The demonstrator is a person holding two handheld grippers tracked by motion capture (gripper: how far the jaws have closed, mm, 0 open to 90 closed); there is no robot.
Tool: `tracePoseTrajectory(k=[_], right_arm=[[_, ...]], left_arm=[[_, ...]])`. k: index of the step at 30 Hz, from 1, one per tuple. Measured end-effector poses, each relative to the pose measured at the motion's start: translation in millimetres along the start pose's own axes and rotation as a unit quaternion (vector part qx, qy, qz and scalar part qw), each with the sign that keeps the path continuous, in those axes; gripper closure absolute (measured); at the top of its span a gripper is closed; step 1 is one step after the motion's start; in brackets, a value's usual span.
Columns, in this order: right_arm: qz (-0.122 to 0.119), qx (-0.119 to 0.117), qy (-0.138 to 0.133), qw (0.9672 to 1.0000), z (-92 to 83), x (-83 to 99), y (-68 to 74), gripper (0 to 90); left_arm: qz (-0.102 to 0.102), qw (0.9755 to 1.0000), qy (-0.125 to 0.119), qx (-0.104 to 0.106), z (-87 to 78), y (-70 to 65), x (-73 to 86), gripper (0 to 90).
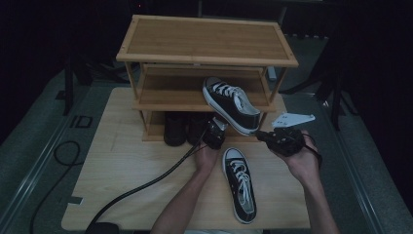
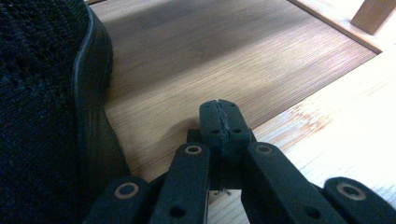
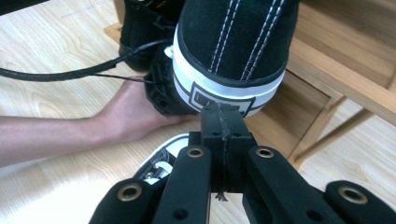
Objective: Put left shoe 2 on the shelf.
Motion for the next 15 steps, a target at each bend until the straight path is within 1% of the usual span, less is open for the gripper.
tracePoseTrajectory(k=[6,10,15], right_arm=[[-0.005,-0.010,-0.015,0.9998,1.9,-8.8,3.6,90.0],[-0.009,-0.015,-0.012,0.9998,5.8,-12.3,3.2,90.0],[-0.014,-0.025,-0.012,0.9995,12.6,-16.9,7.2,90.0]], left_arm=[[0.002,1.0000,0.001,0.001,-0.3,-0.3,0.1,90.0],[0.002,1.0000,0.000,0.000,-0.3,-0.5,0.1,90.0],[0.002,1.0000,0.001,-0.003,0.1,-0.6,0.0,90.0]])
Point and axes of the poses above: each handheld gripper's, and its own axes: z roughly forward along the jaws, x roughly out of its underside, y roughly to its left, the point moved 5 cm from there along z, roughly forward along the jaws, and after that the axes turned 13 degrees about -x, right-handed, at the moved point
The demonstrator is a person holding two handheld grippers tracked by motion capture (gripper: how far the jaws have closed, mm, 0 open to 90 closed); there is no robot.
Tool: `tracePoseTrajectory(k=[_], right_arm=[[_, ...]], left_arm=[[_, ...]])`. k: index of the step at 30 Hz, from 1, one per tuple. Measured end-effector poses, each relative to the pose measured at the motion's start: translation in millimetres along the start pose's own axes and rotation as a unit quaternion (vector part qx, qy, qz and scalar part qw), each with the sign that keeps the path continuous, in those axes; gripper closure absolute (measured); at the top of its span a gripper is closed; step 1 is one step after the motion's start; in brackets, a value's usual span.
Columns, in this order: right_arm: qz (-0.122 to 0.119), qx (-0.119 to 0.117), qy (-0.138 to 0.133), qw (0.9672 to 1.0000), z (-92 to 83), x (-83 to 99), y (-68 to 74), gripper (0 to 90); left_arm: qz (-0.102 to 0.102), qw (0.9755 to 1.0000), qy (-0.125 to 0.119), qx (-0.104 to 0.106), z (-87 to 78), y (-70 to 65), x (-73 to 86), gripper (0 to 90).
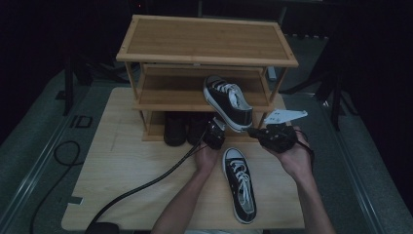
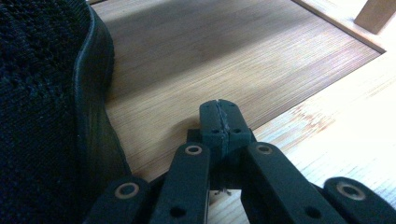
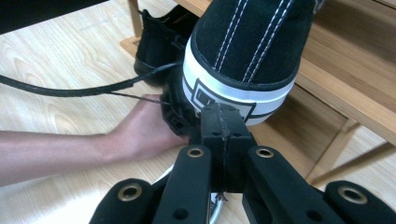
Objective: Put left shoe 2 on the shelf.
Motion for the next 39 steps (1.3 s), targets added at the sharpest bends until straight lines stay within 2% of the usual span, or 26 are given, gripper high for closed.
tracePoseTrajectory(k=[7,9,14,20,25,30,36,39], right_arm=[[-0.009,-0.016,0.005,0.9998,12.9,-9.1,5.7,90.0],[-0.014,-0.022,0.006,0.9996,17.3,-12.3,8.0,90.0],[-0.023,-0.030,0.011,0.9992,27.3,-19.7,11.1,90.0],[-0.027,-0.027,0.016,0.9991,38.2,-26.3,8.6,90.0],[-0.020,-0.042,0.012,0.9988,46.1,-32.0,5.7,90.0],[-0.025,-0.037,0.014,0.9989,52.5,-35.7,5.7,90.0],[-0.032,-0.028,0.016,0.9990,59.9,-39.9,-0.6,90.0],[-0.027,-0.018,0.016,0.9993,59.6,-39.6,-7.5,90.0]], left_arm=[[0.003,1.0000,0.007,-0.003,-0.4,1.3,0.4,90.0],[-0.004,1.0000,0.003,-0.001,0.1,0.1,0.0,90.0],[-0.003,1.0000,-0.002,0.002,0.5,0.1,0.1,90.0],[-0.004,1.0000,0.000,-0.001,0.5,-0.5,-0.1,90.0],[-0.009,1.0000,-0.003,-0.002,0.8,-1.1,-0.4,90.0],[-0.004,1.0000,0.002,-0.005,0.3,-0.4,0.0,90.0],[-0.004,1.0000,0.001,-0.005,0.3,-0.5,0.0,90.0],[-0.003,1.0000,0.003,-0.006,0.1,-0.6,0.0,90.0]])
Point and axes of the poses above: each handheld gripper's, and its own axes: z roughly forward along the jaws, x roughly out of its underside, y roughly to its left, the point moved 5 cm from there along z, roughly forward along the jaws, and after that the axes turned 13 degrees about -x, right-handed, at the moved point
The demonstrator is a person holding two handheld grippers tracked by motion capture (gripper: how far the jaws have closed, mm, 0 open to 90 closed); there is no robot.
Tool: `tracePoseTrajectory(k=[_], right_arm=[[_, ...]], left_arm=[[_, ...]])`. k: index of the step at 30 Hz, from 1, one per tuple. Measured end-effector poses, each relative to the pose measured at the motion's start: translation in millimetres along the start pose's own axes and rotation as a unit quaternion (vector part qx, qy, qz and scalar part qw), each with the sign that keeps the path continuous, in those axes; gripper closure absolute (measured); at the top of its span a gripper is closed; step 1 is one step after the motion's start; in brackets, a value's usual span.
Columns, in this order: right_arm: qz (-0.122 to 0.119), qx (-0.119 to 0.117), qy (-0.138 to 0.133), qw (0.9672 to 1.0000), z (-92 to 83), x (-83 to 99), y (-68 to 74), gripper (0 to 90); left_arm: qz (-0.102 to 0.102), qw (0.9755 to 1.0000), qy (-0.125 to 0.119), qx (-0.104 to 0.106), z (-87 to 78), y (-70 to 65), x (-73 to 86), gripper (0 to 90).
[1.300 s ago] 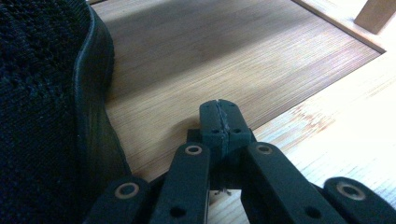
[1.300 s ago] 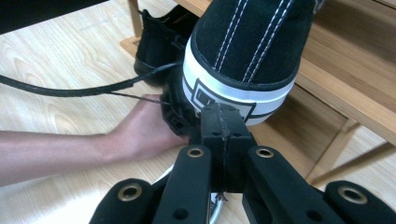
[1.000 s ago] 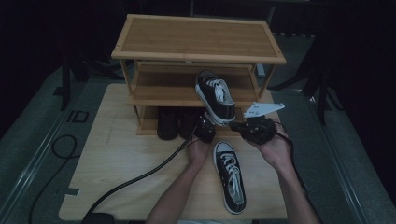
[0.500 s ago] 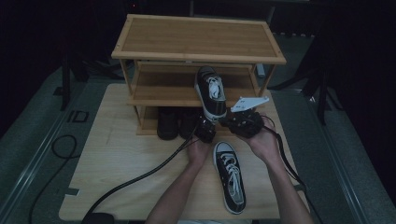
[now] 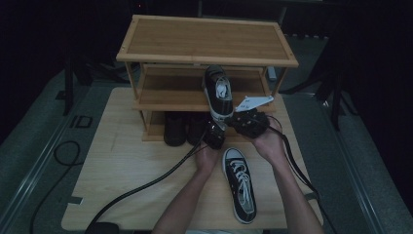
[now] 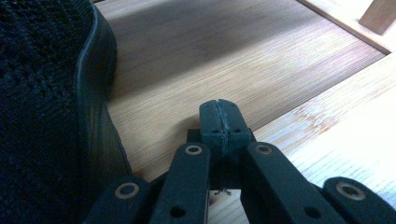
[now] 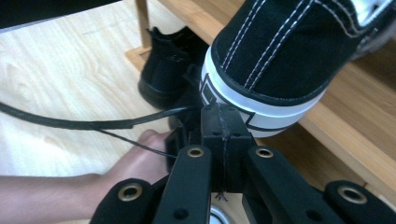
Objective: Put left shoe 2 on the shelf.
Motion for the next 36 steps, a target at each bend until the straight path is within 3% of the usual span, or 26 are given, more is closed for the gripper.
tracePoseTrajectory(k=[6,8,13,14,17,22,23,28,33,36], right_arm=[[0.003,0.023,0.003,0.9997,1.7,-0.1,-11.0,90.0],[0.007,0.016,0.001,0.9998,2.1,-0.8,-13.4,90.0],[0.000,0.029,0.007,0.9995,2.8,-1.1,-16.4,90.0],[0.001,0.032,0.007,0.9994,2.0,-0.4,-18.0,90.0],[0.009,0.038,0.003,0.9992,-1.5,2.1,-23.6,90.0],[0.009,0.034,0.000,0.9994,3.3,-0.4,-24.4,90.0],[0.009,0.031,-0.001,0.9995,5.8,-2.3,-24.1,90.0],[0.000,0.013,-0.004,0.9999,18.1,-12.7,-19.7,90.0],[-0.003,0.020,0.002,0.9998,27.9,-19.6,-19.8,90.0],[0.008,0.020,-0.005,0.9998,30.2,-20.2,-23.3,90.0]], left_arm=[[0.001,1.0000,0.000,-0.002,-0.1,-0.3,0.0,90.0],[0.001,1.0000,-0.001,-0.002,-0.1,-0.4,-0.1,90.0],[0.001,1.0000,0.000,-0.002,-0.1,-0.5,0.0,90.0],[0.011,0.9999,0.005,-0.003,-0.8,1.0,0.6,90.0],[0.003,1.0000,0.000,-0.004,-0.2,-0.6,0.0,90.0],[0.010,0.9999,0.008,-0.010,0.3,0.5,-0.1,90.0],[0.000,1.0000,0.003,-0.009,1.1,-1.0,-0.6,90.0],[0.000,1.0000,0.004,-0.008,1.1,-0.9,-0.6,90.0],[-0.001,1.0000,0.003,-0.008,1.0,-0.8,-0.4,90.0],[0.004,0.9999,0.006,-0.008,0.6,-0.1,-0.2,90.0]])
Point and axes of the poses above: each handheld gripper's, and its own axes: z roughly forward along the jaws, x roughly out of its underside, y roughly to its left, the point moved 5 cm from there along z, roughly forward along the jaws, and after that the axes turned 13 degrees about -x, right-handed, at the moved point
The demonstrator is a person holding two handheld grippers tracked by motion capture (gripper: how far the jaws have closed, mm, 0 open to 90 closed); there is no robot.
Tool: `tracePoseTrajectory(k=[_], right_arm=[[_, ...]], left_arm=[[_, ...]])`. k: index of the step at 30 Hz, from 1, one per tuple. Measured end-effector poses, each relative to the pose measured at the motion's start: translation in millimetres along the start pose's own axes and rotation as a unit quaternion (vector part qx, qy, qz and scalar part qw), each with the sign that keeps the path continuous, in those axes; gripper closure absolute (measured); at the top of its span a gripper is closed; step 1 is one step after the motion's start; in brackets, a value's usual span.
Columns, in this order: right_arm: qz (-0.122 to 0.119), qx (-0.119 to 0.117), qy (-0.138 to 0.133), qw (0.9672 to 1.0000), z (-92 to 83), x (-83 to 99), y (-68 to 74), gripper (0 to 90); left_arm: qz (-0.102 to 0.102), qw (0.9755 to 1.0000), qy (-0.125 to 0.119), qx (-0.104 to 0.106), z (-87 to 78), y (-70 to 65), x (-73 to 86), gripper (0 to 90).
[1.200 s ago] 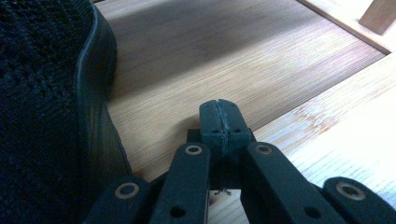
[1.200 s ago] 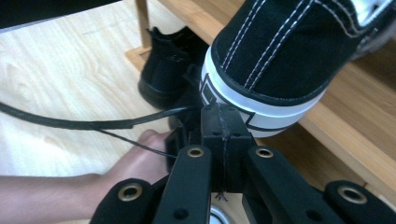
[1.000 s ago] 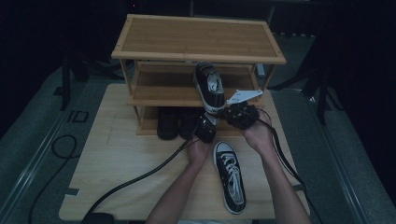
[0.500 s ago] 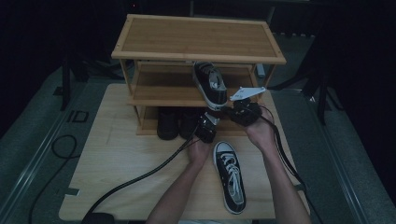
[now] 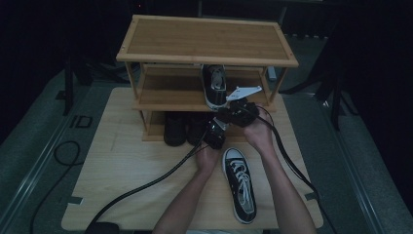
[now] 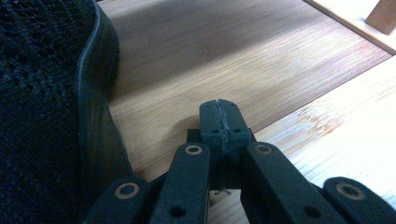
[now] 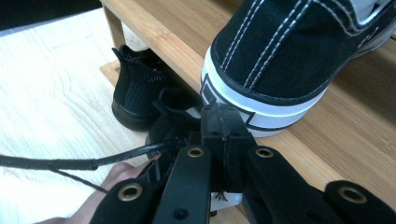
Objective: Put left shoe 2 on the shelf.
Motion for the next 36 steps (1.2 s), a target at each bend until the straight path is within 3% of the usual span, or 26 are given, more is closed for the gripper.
tracePoseTrajectory(k=[18,24,33,36], right_arm=[[0.003,-0.013,-0.013,0.9998,12.6,-6.6,2.7,90.0],[0.017,-0.014,-0.012,0.9997,2.4,-2.5,7.1,81.1],[0.011,-0.010,0.016,0.9998,-12.2,7.7,22.4,74.1],[-0.003,-0.014,0.035,0.9993,-16.1,12.4,33.3,73.0]], left_arm=[[0.003,1.0000,0.003,-0.001,-0.3,1.1,0.4,90.0],[-0.007,1.0000,-0.001,0.002,0.6,0.0,-0.2,90.0],[-0.008,1.0000,0.001,0.004,0.7,0.5,-0.3,90.0],[-0.008,0.9999,0.001,0.008,0.8,0.3,-0.3,90.0]])
Point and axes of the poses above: each handheld gripper's, and its own axes: z roughly forward along the jaws, x roughly out of its underside, y roughly to its left, the point moved 5 cm from there along z, roughly forward along the jaws, and after that the axes turned 13 degrees about -x, right-handed, at the moved point
